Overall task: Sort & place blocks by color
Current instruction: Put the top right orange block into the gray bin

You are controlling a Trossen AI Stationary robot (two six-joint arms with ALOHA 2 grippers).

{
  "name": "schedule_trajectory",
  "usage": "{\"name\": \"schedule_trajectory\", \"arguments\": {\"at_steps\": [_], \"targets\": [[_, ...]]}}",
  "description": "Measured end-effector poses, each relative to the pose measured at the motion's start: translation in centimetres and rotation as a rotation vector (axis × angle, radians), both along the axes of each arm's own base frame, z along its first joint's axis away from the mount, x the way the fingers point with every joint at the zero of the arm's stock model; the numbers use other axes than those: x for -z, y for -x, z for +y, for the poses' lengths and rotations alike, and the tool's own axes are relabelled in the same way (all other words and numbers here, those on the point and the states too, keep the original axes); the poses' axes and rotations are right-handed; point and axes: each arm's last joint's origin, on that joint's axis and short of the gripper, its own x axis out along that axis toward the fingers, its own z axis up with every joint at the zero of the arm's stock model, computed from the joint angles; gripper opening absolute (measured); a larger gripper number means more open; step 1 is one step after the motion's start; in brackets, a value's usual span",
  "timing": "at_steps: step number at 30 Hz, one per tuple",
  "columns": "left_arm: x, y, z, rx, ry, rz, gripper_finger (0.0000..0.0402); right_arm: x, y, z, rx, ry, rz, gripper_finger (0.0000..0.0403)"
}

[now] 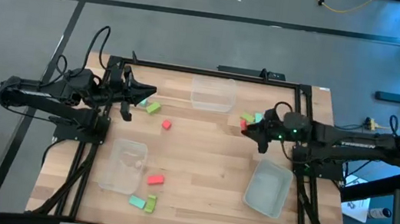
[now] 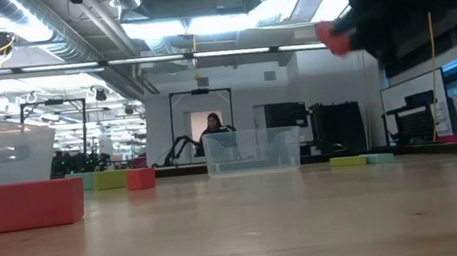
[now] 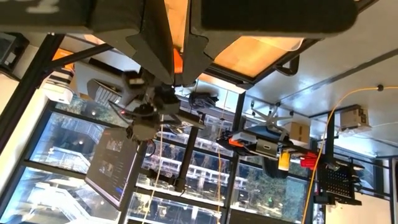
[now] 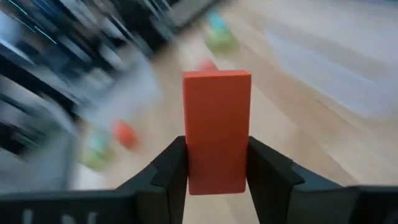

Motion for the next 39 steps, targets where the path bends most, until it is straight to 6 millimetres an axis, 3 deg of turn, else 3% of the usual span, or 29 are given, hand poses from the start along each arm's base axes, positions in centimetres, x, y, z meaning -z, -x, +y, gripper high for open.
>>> {"name": "schedule_trajectory", "arguments": {"at_steps": [4,31,35,39], "targets": [[0.1,-0.2,0.0,0.000,0.000,0.011,0.0028,-0.4,-0.3,0.1,-0.023,-0.006,-0.162,0.0132],[0.5,-1.1,-0.1,0.050,0.002,0.041,0.0027,-0.7,-0.3,0.1,-0.034,0.013,-0.170,0.0132],[0.5,-1.1,-0.1,0.051,0.002,0.040,0.0027,-2.8,-0.8,0.2,-0.081,-0.029,-0.089,0.0132],[0.5,-1.1,-0.1,0.050,0.002,0.040,0.0028,-6.0,-1.1,0.8,-0.166,-0.041,0.111,0.0132]]}}
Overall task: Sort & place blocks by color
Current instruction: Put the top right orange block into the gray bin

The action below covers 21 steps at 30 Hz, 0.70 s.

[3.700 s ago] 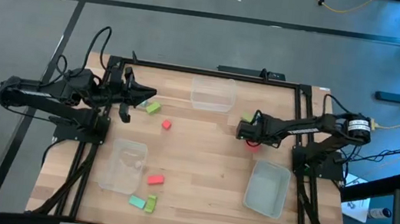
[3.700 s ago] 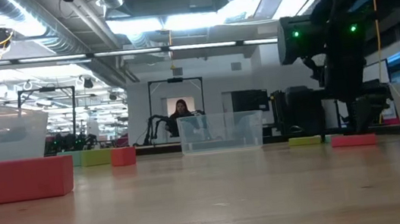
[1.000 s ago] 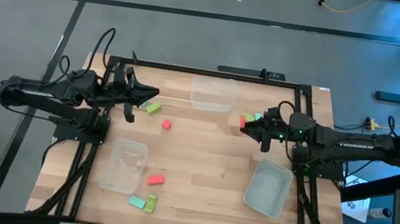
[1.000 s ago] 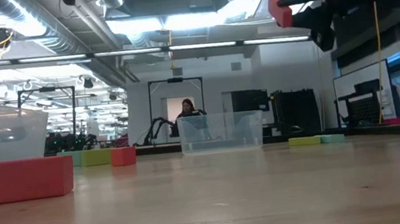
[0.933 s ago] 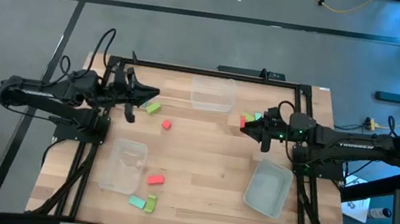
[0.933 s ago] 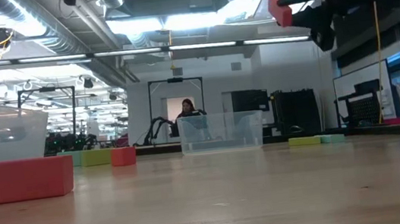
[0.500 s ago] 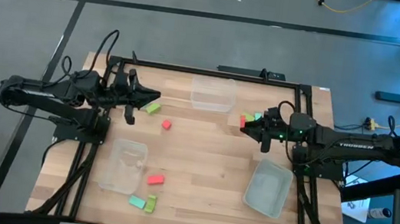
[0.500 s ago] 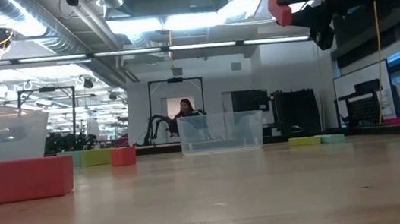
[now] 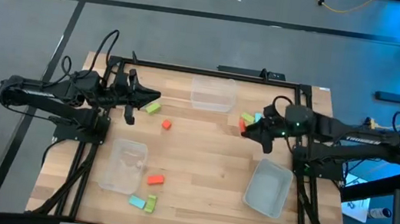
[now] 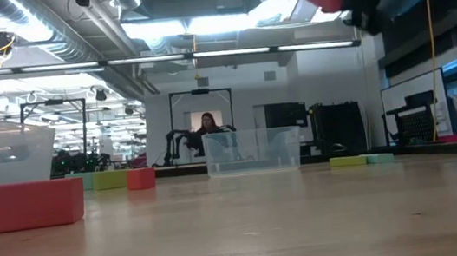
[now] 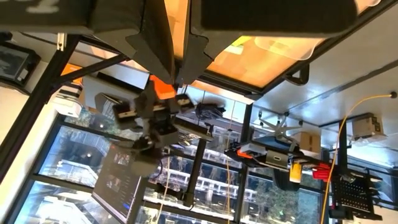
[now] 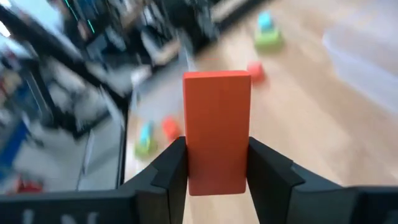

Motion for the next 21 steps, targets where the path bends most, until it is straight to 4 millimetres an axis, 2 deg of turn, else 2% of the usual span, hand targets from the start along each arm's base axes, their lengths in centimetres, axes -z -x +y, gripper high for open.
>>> {"name": "schedule_trajectory", "arguments": {"at_steps": [5,8,14,21], "targets": [[0.0,0.0,0.0,0.000,0.000,0.000,0.0027,-3.0,0.3,2.4,-0.147,-0.051,0.255,0.0132],[0.0,0.0,0.0,0.000,0.000,0.000,0.0027,-3.3,1.0,4.3,-0.192,-0.121,0.427,0.0132],[0.0,0.0,0.0,-0.001,0.000,0.000,0.0027,-1.1,2.1,8.4,-0.194,-0.244,0.695,0.0132],[0.0,0.0,0.0,-0.004,0.000,0.000,0.0027,3.6,2.2,11.4,0.009,-0.295,0.960,0.0132]]}}
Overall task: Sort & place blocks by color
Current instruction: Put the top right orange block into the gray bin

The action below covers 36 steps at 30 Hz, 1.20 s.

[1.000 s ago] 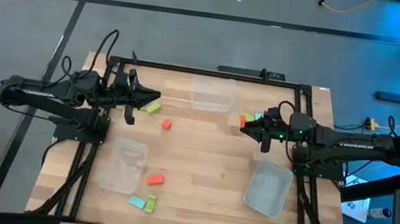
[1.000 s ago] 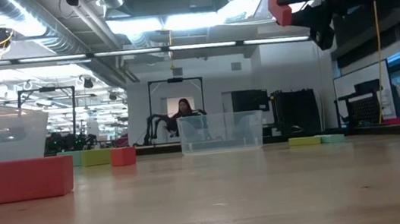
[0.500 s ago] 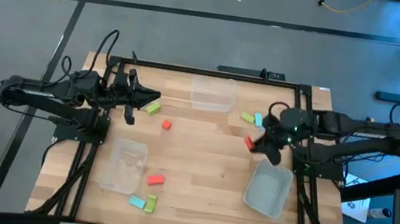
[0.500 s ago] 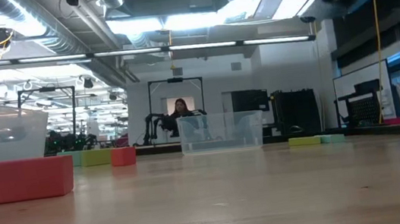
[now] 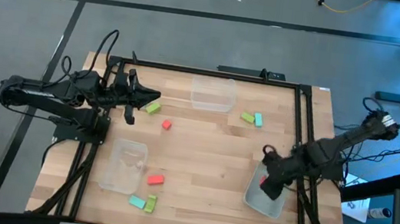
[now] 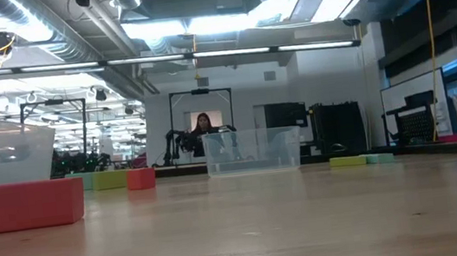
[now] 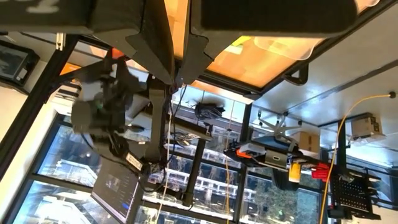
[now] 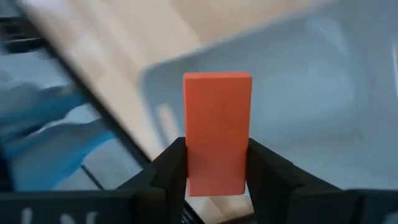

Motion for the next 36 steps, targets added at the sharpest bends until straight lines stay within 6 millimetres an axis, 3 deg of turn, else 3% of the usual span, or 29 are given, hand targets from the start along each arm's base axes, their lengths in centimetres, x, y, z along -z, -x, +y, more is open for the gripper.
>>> {"name": "schedule_trajectory", "arguments": {"at_steps": [6,11,27,36], "targets": [[0.0,0.0,0.0,0.000,0.000,0.000,0.0027,4.4,-0.3,0.9,0.297,0.066,0.219,0.0132],[0.0,0.0,0.0,-0.001,0.000,0.000,0.0027,6.0,-1.0,1.8,0.490,0.074,0.199,0.0132],[0.0,0.0,0.0,-0.002,-0.001,0.000,0.0027,9.3,-1.8,3.2,0.553,0.172,0.314,0.0133],[0.0,0.0,0.0,-0.002,-0.001,-0.001,0.0027,9.9,-2.0,3.4,0.553,0.185,0.325,0.0169]]}}
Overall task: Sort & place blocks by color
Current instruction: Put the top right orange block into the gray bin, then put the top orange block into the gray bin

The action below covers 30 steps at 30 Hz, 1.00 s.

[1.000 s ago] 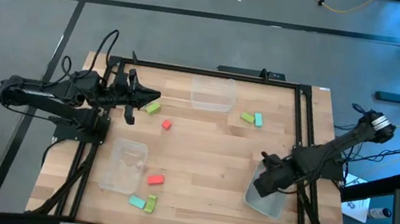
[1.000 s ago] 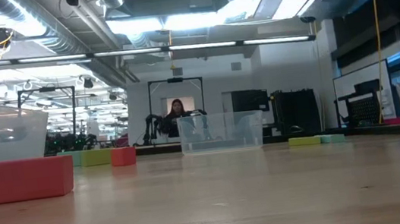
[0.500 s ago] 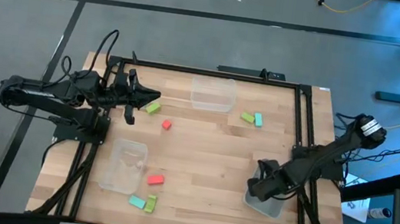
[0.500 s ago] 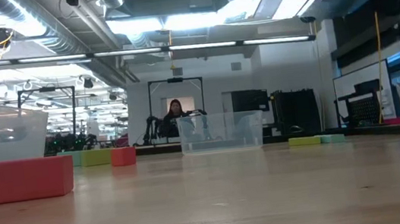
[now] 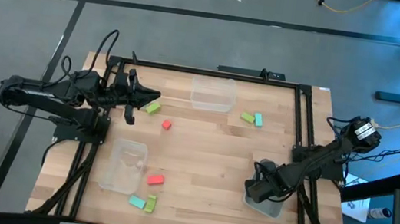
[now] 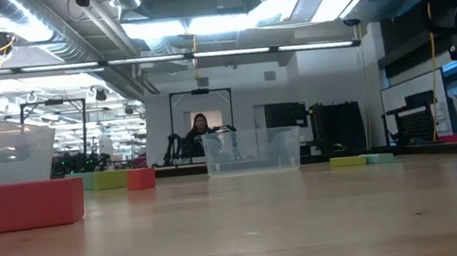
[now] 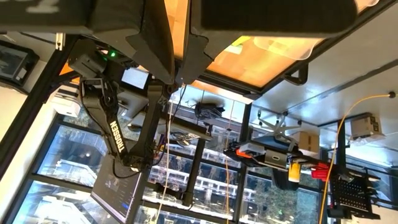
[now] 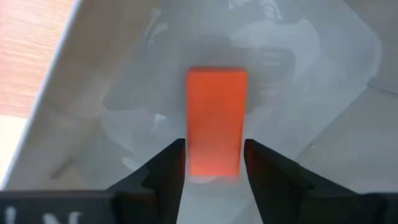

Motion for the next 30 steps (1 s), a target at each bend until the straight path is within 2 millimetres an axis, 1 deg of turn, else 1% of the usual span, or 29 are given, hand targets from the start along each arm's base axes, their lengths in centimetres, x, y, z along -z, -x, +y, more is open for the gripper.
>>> {"name": "schedule_trajectory", "arguments": {"at_steps": [7,10,12,15,17,21,24,27,30], "targets": [[0.0,0.0,0.0,0.000,0.000,0.000,0.0028,0.0,0.0,0.0,-0.005,-0.004,0.001,0.0174],[0.0,0.0,0.0,0.000,0.000,0.000,0.0027,-0.6,0.1,0.0,-0.028,-0.029,-0.013,0.0175],[0.0,0.0,0.0,0.000,0.000,0.000,0.0027,-1.5,0.2,-0.2,-0.054,-0.030,-0.040,0.0176],[0.0,0.0,0.0,0.001,0.000,0.001,0.0027,-3.7,0.7,-0.5,-0.093,-0.036,-0.083,0.0177],[0.0,0.0,0.0,0.001,0.000,0.000,0.0028,-5.2,1.2,-1.0,-0.114,-0.035,-0.124,0.0184],[0.0,0.0,0.0,0.001,0.000,0.000,0.0027,-7.9,2.1,-2.0,-0.162,-0.038,-0.304,0.0223],[0.0,0.0,0.0,0.000,0.000,0.000,0.0027,-9.5,2.5,-2.9,-0.188,0.019,-0.465,0.0258],[0.0,0.0,0.0,0.001,0.000,0.000,0.0027,-10.9,2.0,-4.1,-0.216,0.139,-0.646,0.0283],[0.0,0.0,0.0,0.001,0.000,0.001,0.0027,-12.0,1.0,-5.6,-0.253,0.298,-0.779,0.0289]]}}
